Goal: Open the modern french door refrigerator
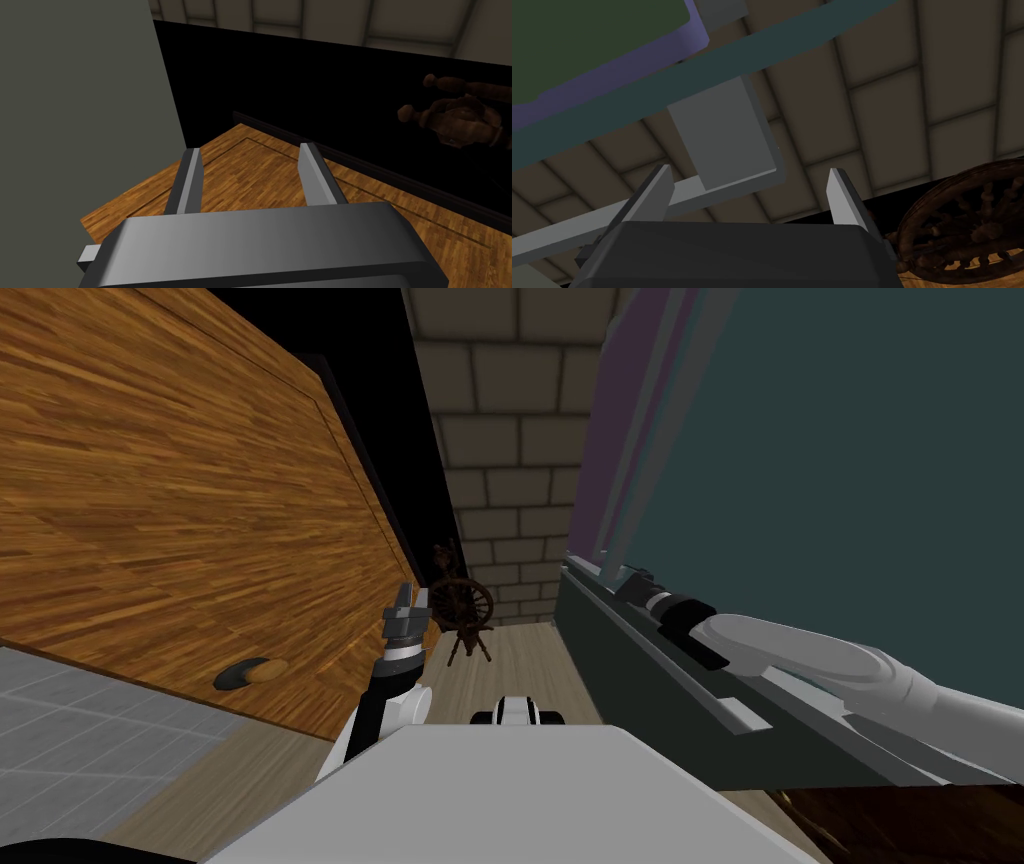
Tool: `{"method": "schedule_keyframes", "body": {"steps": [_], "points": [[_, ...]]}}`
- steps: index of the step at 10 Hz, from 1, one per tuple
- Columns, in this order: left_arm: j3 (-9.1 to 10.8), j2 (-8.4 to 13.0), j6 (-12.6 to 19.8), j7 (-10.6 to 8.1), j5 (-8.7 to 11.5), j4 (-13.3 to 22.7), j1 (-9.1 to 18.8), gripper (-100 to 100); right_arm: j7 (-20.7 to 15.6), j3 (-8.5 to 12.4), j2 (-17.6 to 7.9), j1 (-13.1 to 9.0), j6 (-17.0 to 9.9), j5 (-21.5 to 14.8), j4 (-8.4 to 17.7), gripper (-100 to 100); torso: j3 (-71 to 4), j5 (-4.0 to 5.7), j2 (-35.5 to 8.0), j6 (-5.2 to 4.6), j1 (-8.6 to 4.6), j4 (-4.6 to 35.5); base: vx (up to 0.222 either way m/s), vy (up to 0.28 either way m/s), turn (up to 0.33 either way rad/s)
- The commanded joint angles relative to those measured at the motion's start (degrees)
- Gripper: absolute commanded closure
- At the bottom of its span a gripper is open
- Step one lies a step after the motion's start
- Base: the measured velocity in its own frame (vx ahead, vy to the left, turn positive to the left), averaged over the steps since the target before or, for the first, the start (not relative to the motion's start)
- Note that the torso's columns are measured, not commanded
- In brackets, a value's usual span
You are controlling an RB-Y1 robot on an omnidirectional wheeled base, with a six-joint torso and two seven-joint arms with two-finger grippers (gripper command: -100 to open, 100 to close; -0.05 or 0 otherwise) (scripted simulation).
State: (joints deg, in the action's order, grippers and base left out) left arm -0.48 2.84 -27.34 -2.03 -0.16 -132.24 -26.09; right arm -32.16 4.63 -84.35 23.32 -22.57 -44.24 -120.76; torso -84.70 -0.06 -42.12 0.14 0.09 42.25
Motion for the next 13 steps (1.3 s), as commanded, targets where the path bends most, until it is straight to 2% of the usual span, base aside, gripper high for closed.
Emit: {"method": "schedule_keyframes", "body": {"steps": [1, 5, 6, 10, 11, 13], "points": [[0.00, 0.0, 0.0, 0.00, 0.0, 0.0, 0.0, 0, -0.7, -0.1, -0.9, 0.2, 0.2, -1.9, -2.3, -100, 0.0, -0.04, 0.0, 0.01, 0.03, 0.0, 0.038, -0.164, 0.028], [-0.01, 0.0, 0.0, 0.00, 0.0, 0.0, 0.0, 0, -1.6, -0.2, -2.9, 1.0, -0.1, -3.9, -6.2, -100, 0.0, -0.10, 0.0, 0.05, 0.17, 0.0, 0.027, -0.129, 0.029], [-0.02, 0.0, 0.0, 0.00, 0.0, 0.0, 0.0, 0, -1.9, -0.2, -3.4, 1.1, -0.2, -4.3, -7.1, -100, -0.4, -0.37, 0.0, 0.19, -0.47, 0.1, 0.019, -0.087, 0.044], [-0.02, 0.0, 0.0, 0.00, 0.0, 0.0, 0.0, 0, -2.1, -0.2, -3.8, 1.3, -0.3, -4.8, -7.9, -100, -1.1, -0.54, 0.4, 0.09, -1.55, 0.0, 0.003, -0.035, 0.010], [-0.02, 0.0, 0.0, 0.00, 0.0, 0.0, 0.0, 0, -2.2, -1.5, -2.5, 0.9, -0.3, -4.7, -8.1, -100, -1.2, -0.55, 0.5, 0.15, -1.60, -0.1, -0.016, 0.026, -0.026], [-0.02, 0.0, 0.0, 0.00, 0.0, 0.0, 0.0, 0, -1.8, -0.3, -4.8, 0.6, 0.2, -3.0, -7.6, -100, -0.7, 0.00, 0.7, 0.05, -0.73, -0.2, 0.068, 0.099, -0.077]]}}
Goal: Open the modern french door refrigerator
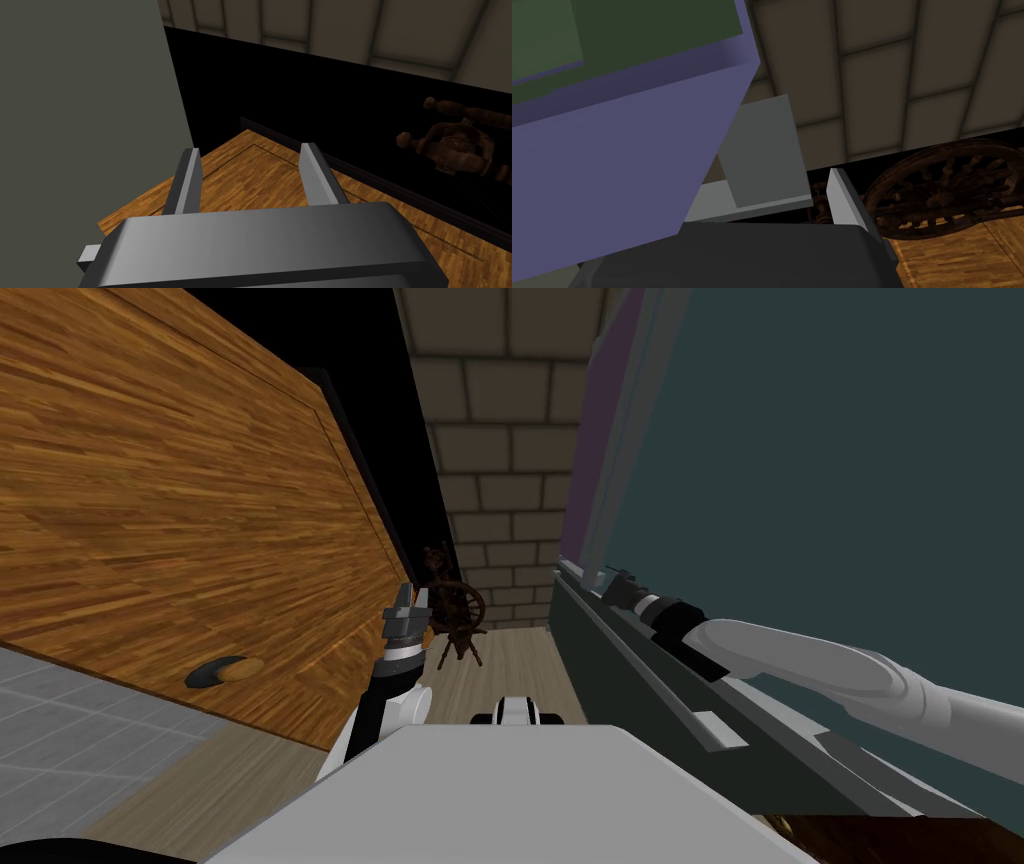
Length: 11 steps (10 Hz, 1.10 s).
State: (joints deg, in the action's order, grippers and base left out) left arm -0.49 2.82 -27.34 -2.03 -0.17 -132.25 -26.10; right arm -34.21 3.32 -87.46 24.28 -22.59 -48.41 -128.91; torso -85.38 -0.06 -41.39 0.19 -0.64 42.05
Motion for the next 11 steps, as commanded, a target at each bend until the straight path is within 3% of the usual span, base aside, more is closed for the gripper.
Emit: {"method": "schedule_keyframes", "body": {"steps": [1, 2, 3, 5, 6, 10, 11], "points": [[0.00, 0.0, 0.0, 0.00, 0.0, 0.0, 0.0, 0, 0.1, 0.0, -0.9, -0.7, 0.1, 0.6, 0.4, -100, 0.2, 0.02, 0.0, 0.02, 0.46, 0.0, 0.040, 0.052, -0.034], [0.00, 0.0, 0.0, 0.00, 0.0, 0.0, 0.0, 0, -0.1, -0.3, 0.7, 0.0, -0.3, -0.5, -0.1, 100, 0.5, 0.06, -0.5, 0.02, 0.46, 0.1, -0.055, -0.051, 0.071], [0.00, 0.0, 0.0, 0.00, 0.0, 0.0, 0.0, 0, -0.1, 0.1, 0.0, -0.3, -0.6, 0.3, 0.1, 100, 0.7, 0.18, -0.9, 0.17, 0.14, 0.0, -0.035, -0.018, 0.032], [0.00, 0.0, 0.0, 0.00, 0.0, 0.0, 0.0, 0, -0.2, -0.4, -0.7, 0.0, -1.2, -0.6, -3.5, 100, 0.7, 0.20, -0.8, -0.05, 0.18, 0.1, -0.031, -0.013, 0.014], [0.00, 0.0, 0.0, 0.00, 0.0, 0.0, 0.0, 0, -0.2, -0.4, -0.7, 0.0, -1.2, -0.6, -3.5, 100, 0.8, 0.31, -0.8, -0.02, 0.19, 0.1, -0.034, -0.012, 0.034], [0.00, 0.0, 0.0, 0.00, 0.0, 0.0, 0.0, 0, -0.6, -1.4, -2.5, 0.7, -2.0, -2.3, -10.6, 100, 0.5, -0.06, -0.7, -0.04, 0.24, 0.2, -0.043, -0.025, 0.025], [0.00, 0.0, 0.0, 0.00, 0.0, 0.0, 0.0, 0, -0.6, -1.4, -2.5, 0.7, -2.0, -2.3, -10.6, 100, 0.6, -0.04, -0.8, -0.17, 0.25, 0.3, -0.040, -0.028, 0.012]]}}
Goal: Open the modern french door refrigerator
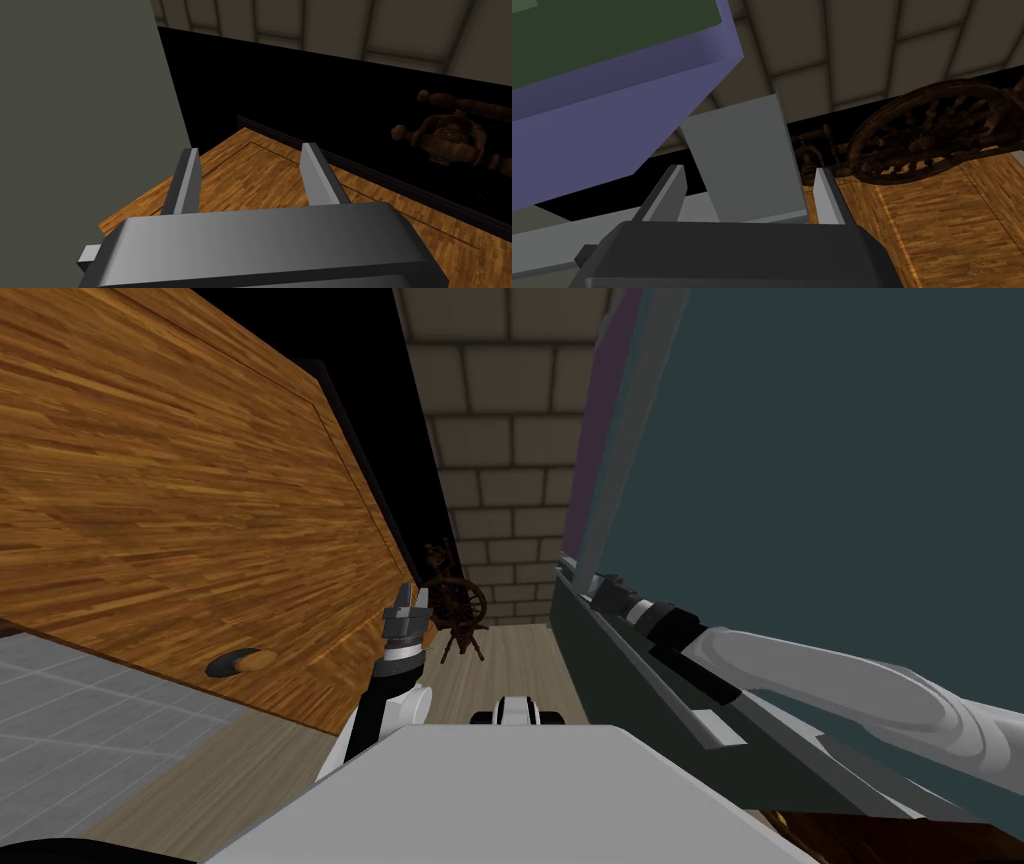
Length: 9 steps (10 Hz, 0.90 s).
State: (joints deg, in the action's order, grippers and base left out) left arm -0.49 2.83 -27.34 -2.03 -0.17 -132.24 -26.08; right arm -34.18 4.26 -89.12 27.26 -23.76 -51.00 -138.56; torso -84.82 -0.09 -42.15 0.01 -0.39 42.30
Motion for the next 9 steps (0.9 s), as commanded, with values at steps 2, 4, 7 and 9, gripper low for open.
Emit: {"method": "schedule_keyframes", "body": {"steps": [2, 4, 7, 9], "points": [[0.00, 0.0, 0.0, 0.00, 0.0, 0.0, 0.0, 0, -0.8, -2.9, -1.8, -2.0, -1.2, -0.5, -4.2, 100, 0.0, 0.06, 0.1, -0.05, 0.01, 0.0, -0.029, -0.015, 0.011], [0.00, 0.0, 0.0, 0.00, 0.0, 0.0, 0.0, 0, -0.9, -3.1, -2.2, -1.8, -1.4, -1.0, -6.3, 100, 0.0, -0.05, -0.1, 0.24, 0.09, 0.0, -0.041, -0.022, 0.010], [0.00, 0.0, 0.0, 0.00, 0.0, 0.0, 0.0, 0, -0.9, -4.3, -1.9, -2.4, 0.3, -1.3, -7.8, 100, -0.1, -0.05, 0.1, 0.04, 0.21, 0.1, -0.056, -0.022, 0.066], [-0.01, 0.0, 0.0, 0.00, 0.0, 0.0, 0.0, 0, -1.0, -4.6, -1.2, -3.0, 1.8, -2.0, -8.5, 100, 0.1, 0.15, -0.1, 0.46, 0.12, 0.0, -0.165, -0.059, 0.239]]}}
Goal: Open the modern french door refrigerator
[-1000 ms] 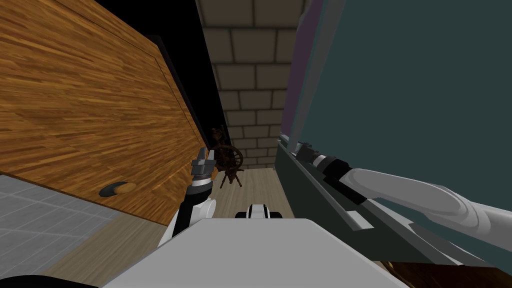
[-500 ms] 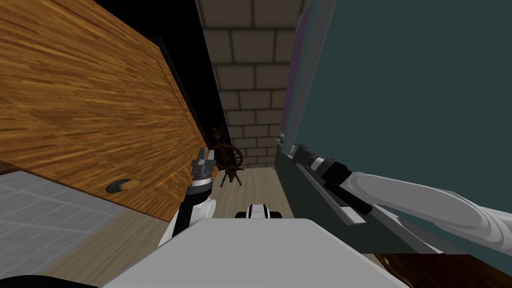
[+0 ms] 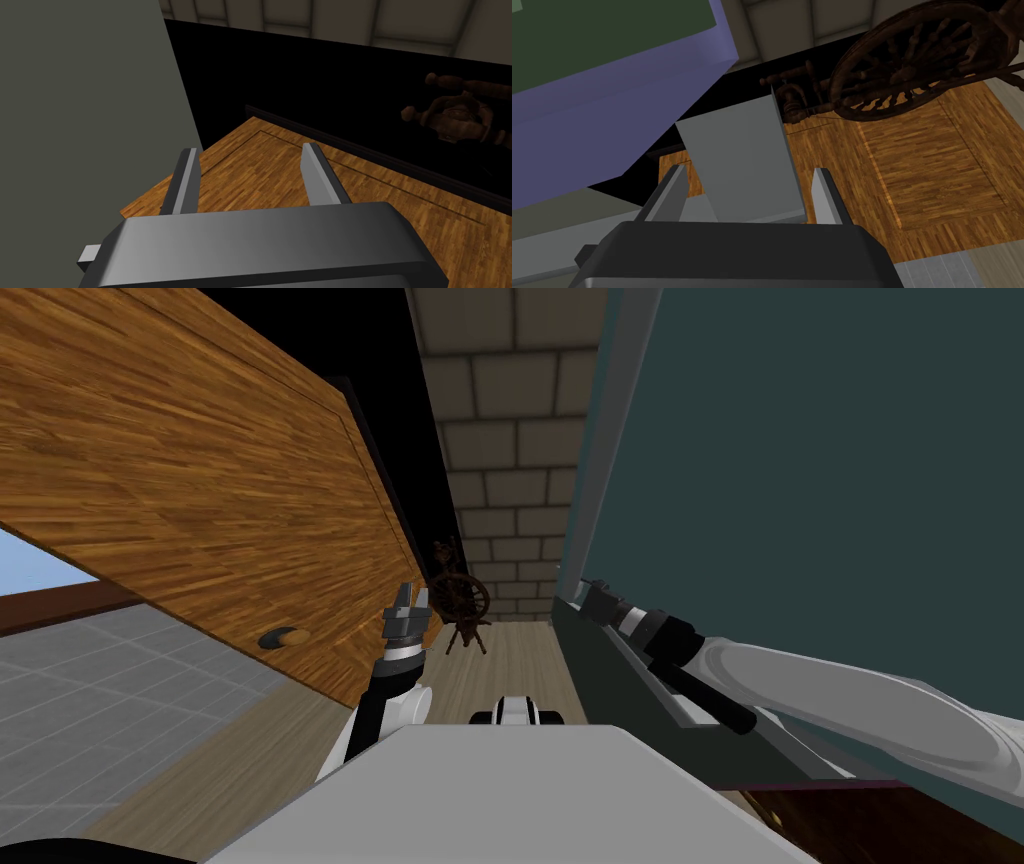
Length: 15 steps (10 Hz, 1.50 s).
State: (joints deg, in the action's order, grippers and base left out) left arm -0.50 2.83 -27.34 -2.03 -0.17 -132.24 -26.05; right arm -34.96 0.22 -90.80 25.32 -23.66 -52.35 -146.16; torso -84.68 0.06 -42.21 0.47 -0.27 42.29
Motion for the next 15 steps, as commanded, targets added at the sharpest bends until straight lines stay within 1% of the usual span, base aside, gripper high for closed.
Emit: {"method": "schedule_keyframes", "body": {"steps": [1, 3, 4, 5, 6, 7, 8, 9, 10, 11, 12, 14, 15], "points": [[0.00, 0.0, 0.0, 0.00, 0.0, 0.0, 0.0, 0, -0.3, -0.7, 0.9, -1.4, 2.5, -1.1, -1.2, 100, 0.0, 0.07, 0.0, -0.09, -0.02, 0.0, -0.162, -0.044, 0.228], [0.00, 0.0, 0.0, 0.00, 0.0, 0.0, 0.0, 0, -0.4, -1.0, 1.6, -1.9, 3.9, -1.8, -1.9, 100, 0.0, -0.03, 0.1, -0.38, 0.16, 0.0, -0.137, -0.029, 0.178], [0.00, 0.0, 0.0, 0.00, 0.0, 0.0, 0.0, 0, -0.4, -1.3, 2.4, -2.5, 5.4, -2.6, -2.6, 100, 0.0, -0.07, 0.1, -0.45, 0.23, 0.0, -0.196, -0.020, 0.263], [0.00, 0.0, 0.0, 0.00, 0.0, 0.0, 0.0, 0, -0.5, -1.5, 2.8, -2.8, 6.2, -2.9, -2.9, 100, 0.2, -0.09, -0.2, -0.31, 0.41, 0.0, -0.200, -0.037, 0.267], [0.00, 0.0, 0.0, 0.00, 0.0, 0.0, 0.0, 0, -0.2, -0.8, 2.4, -1.9, 5.5, -2.5, -2.5, 100, 0.2, -0.19, -0.2, -0.26, 0.44, 0.1, -0.087, -0.016, 0.076], [0.00, 0.0, 0.0, 0.00, 0.0, 0.0, 0.0, 0, 0.2, -1.4, 2.9, -2.4, 6.9, -3.3, -2.9, 100, 0.0, -0.16, 0.1, -0.56, 0.29, 0.1, -0.138, -0.043, 0.309], [0.01, 0.0, 0.0, 0.00, 0.0, 0.0, 0.0, 0, 0.4, -1.6, 3.1, -2.8, 7.4, -3.7, -3.0, 100, 0.0, -0.15, 0.0, -0.25, 0.34, 0.0, -0.211, -0.089, 0.394], [0.00, 0.0, 0.0, 0.00, 0.0, 0.0, 0.0, 0, 0.5, -1.7, 3.4, -3.1, 8.0, -4.1, -3.0, 100, 0.0, -0.16, 0.0, -0.13, 0.30, 0.1, -0.201, -0.049, 0.239], [0.00, 0.0, 0.0, 0.00, 0.0, 0.0, 0.0, 0, 0.9, -2.1, 4.0, -3.8, 9.0, -4.9, -3.1, 100, 0.0, -0.15, -0.1, -0.34, 0.22, 0.1, -0.216, -0.052, 0.313], [0.00, 0.0, 0.0, 0.00, 0.0, 0.0, 0.0, 0, 0.9, -2.1, 4.0, -3.8, 9.0, -4.9, -3.1, 100, 0.0, -0.26, -0.2, -0.31, 0.08, 0.2, -0.185, -0.036, 0.198], [0.01, 0.0, 0.0, 0.00, 0.0, 0.0, 0.0, 0, 3.2, 0.5, 1.9, -3.5, 9.2, -3.1, -2.8, -100, 0.0, -0.21, -0.1, -0.49, 0.08, 0.2, -0.079, -0.002, -0.027], [0.01, 0.0, 0.0, 0.00, 0.0, 0.0, 0.0, 0, 5.0, 2.4, -0.3, -4.5, 9.2, -1.5, -2.6, -100, -0.3, -0.12, 0.3, -0.54, 0.05, 0.1, -0.009, 0.026, -0.084], [0.01, 0.0, 0.0, 0.00, 0.0, 0.0, 0.0, 0, 5.0, 2.4, -0.3, -4.5, 9.2, -1.5, -2.6, -100, -0.4, -0.17, 0.3, -0.41, 0.05, 0.3, 0.014, 0.012, -0.023]]}}
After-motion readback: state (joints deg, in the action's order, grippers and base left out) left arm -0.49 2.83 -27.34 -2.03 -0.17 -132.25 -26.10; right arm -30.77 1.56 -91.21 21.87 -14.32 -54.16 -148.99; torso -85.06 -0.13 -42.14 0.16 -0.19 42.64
